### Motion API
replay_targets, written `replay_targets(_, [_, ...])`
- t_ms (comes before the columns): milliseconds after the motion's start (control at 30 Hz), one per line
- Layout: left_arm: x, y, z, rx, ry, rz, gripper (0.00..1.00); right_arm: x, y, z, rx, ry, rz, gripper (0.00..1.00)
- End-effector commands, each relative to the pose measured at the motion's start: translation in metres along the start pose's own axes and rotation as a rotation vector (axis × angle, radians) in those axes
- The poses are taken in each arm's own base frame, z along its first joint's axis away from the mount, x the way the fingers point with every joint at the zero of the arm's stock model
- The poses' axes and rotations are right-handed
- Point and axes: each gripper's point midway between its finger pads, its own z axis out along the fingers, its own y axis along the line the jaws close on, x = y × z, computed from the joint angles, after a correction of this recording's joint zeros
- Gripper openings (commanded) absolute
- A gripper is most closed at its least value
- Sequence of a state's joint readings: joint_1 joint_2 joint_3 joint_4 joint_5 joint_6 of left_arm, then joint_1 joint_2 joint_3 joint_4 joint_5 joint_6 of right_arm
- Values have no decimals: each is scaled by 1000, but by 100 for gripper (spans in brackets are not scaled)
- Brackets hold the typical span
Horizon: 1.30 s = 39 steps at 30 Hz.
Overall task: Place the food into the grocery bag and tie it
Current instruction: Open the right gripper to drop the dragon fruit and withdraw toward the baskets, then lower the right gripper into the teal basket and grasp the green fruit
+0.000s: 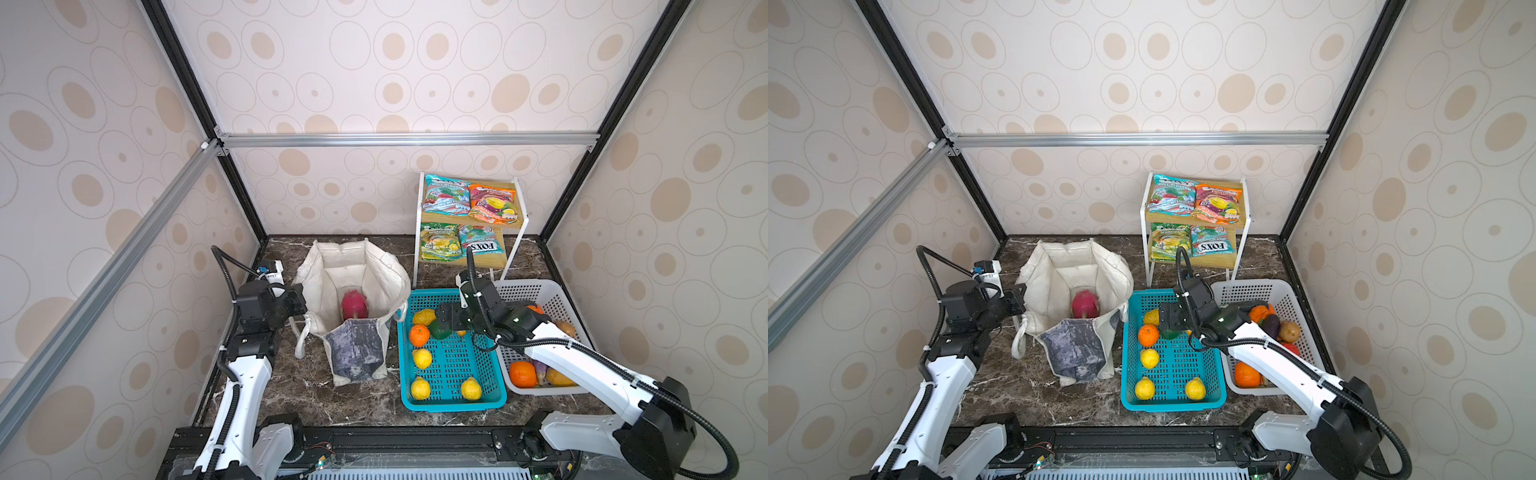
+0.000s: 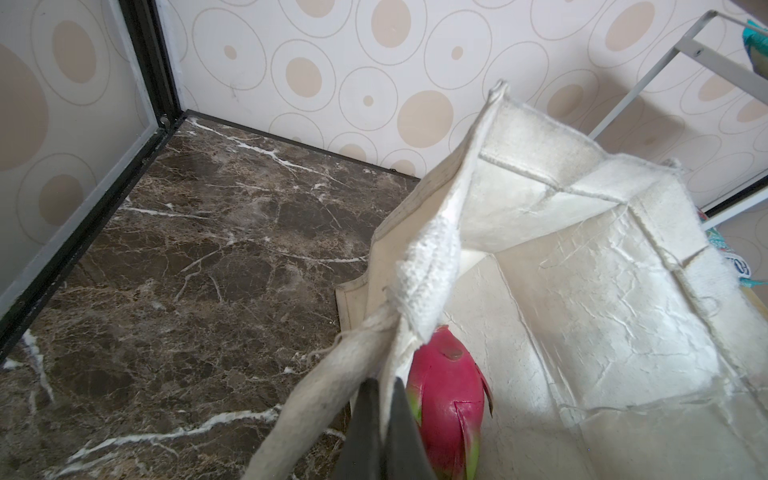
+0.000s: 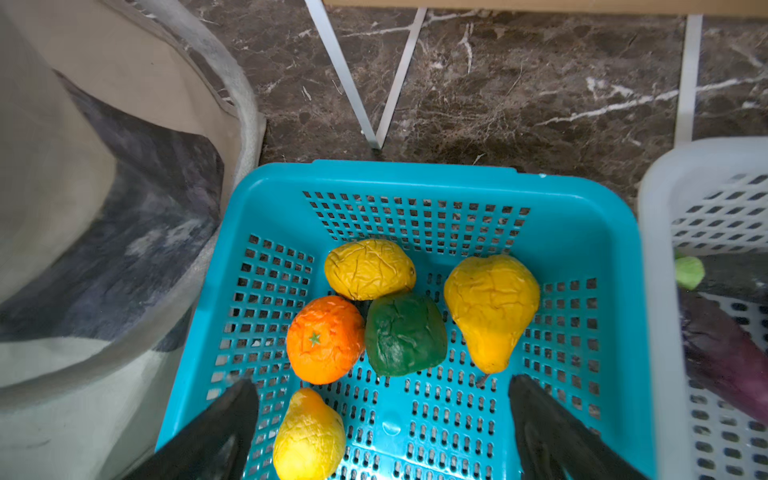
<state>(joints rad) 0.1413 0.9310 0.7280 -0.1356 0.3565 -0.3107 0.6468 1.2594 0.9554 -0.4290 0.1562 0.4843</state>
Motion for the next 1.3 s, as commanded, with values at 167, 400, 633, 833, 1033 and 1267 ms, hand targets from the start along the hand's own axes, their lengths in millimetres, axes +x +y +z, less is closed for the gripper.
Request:
replay_targets(167, [-8,-1,-3,4,-24,14,0,19,3,32,-26,72,37,82])
replay_targets(400, [-8,-2,-3,9,-23,15,0,43,-10,58,14,150,63,82])
replay_targets(633, [-8,-2,-3,7,-23,14,0,57,-18,75,41,191,80,84])
replay_targets(833, [-8,-2,-3,9,-24,15,0,61,-10,84,-11,199,87,77])
replay_targets(1033, [-8,-2,-3,7,-23,14,0,68,-17,91,28,217,90,77])
replay_targets(1267, [-8,-1,-3,6,-23,13,0,78,-20,100,39,238,93,72])
